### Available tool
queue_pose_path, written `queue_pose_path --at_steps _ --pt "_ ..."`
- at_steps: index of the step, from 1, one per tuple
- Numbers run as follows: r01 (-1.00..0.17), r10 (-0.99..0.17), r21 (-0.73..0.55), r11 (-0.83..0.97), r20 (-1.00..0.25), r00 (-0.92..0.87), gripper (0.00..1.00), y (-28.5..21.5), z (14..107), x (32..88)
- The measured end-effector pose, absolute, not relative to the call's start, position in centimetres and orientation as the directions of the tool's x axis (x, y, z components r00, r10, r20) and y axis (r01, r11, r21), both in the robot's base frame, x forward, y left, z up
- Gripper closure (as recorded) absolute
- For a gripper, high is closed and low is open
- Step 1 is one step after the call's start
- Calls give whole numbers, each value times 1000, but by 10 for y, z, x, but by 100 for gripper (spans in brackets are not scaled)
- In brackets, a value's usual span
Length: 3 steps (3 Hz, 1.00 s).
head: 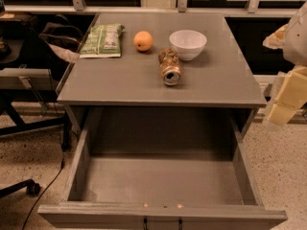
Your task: Place green jalapeno chip bag into top drawer
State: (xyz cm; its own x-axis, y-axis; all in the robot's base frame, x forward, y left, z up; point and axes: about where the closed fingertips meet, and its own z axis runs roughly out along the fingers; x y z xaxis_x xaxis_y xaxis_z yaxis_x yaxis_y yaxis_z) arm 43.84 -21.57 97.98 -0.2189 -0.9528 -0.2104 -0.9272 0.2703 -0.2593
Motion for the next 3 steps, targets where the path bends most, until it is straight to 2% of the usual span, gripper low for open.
queue_pose_path --at_steps 2,3 --pt "-911 -937 -274 309 -254 -241 0 -209 981 446" --pt "-887 -902 -282 366 -343 -262 0 -193 985 464"
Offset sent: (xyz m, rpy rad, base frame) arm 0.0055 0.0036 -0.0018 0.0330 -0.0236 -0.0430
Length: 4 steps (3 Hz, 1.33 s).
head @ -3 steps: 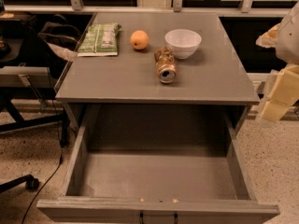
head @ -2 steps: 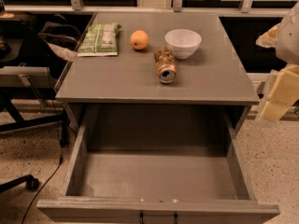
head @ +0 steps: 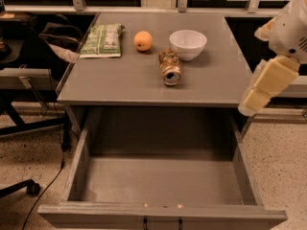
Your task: Place green jalapeno chip bag into top drawer
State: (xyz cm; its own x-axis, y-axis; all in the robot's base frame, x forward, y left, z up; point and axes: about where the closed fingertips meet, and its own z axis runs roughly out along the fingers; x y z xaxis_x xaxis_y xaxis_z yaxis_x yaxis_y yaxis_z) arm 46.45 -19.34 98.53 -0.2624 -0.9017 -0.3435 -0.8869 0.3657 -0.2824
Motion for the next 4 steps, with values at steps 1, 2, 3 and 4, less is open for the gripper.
queue_pose_path --at_steps 1,2,3,4 --pt "-925 -843 -207 318 -508 -176 0 -181 981 491" --pt "-971 -760 -157 179 -649 -35 0 -157 983 504" --pt "-991 -646 -115 74 -762 40 0 -126 994 510" --pt "-983 -641 -118 142 -767 -1 0 -116 1000 513"
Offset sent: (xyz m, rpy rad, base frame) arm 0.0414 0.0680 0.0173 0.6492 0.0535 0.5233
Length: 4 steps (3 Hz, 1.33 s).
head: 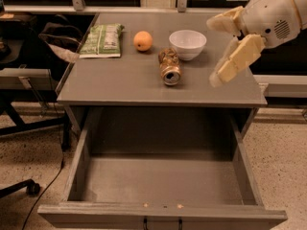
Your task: Place green jalapeno chip bag into top drawer
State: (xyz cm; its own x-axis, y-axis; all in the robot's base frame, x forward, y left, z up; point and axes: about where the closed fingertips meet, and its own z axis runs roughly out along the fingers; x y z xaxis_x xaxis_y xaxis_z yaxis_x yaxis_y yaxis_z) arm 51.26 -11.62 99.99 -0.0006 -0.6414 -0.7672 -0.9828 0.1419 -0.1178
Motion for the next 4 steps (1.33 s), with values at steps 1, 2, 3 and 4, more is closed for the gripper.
queue_pose_path --at_steps 1,2,3,4 --pt "-980 -637 -122 156 -771 -5 0 -115 1000 515" --pt "-959 -611 -137 249 -791 -46 0 -117 995 522" --pt "-897 -566 -177 405 -819 -94 0 -115 987 565" --pt "-859 -546 -206 469 -832 -98 0 -113 986 595"
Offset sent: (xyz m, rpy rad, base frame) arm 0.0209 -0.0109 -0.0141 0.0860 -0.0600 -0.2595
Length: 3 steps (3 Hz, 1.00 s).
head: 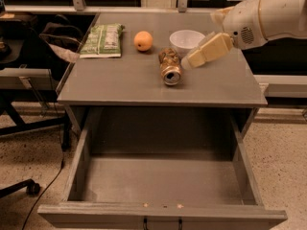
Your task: Place green jalapeno chip bag into top drawer
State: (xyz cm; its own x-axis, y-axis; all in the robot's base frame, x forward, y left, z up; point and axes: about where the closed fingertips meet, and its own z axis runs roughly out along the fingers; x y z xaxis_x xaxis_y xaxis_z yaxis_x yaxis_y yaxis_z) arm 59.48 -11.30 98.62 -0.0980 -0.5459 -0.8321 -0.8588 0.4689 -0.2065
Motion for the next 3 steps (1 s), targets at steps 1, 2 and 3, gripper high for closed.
queue_pose_path --at_steps 1,2,3 --pt "-835 -540 -225 502 -836 -99 0 -107 984 626" --pt "-863 -539 -192 468 -836 -107 0 -69 969 672" --pt "-863 -539 -192 468 -836 -107 0 -69 969 672"
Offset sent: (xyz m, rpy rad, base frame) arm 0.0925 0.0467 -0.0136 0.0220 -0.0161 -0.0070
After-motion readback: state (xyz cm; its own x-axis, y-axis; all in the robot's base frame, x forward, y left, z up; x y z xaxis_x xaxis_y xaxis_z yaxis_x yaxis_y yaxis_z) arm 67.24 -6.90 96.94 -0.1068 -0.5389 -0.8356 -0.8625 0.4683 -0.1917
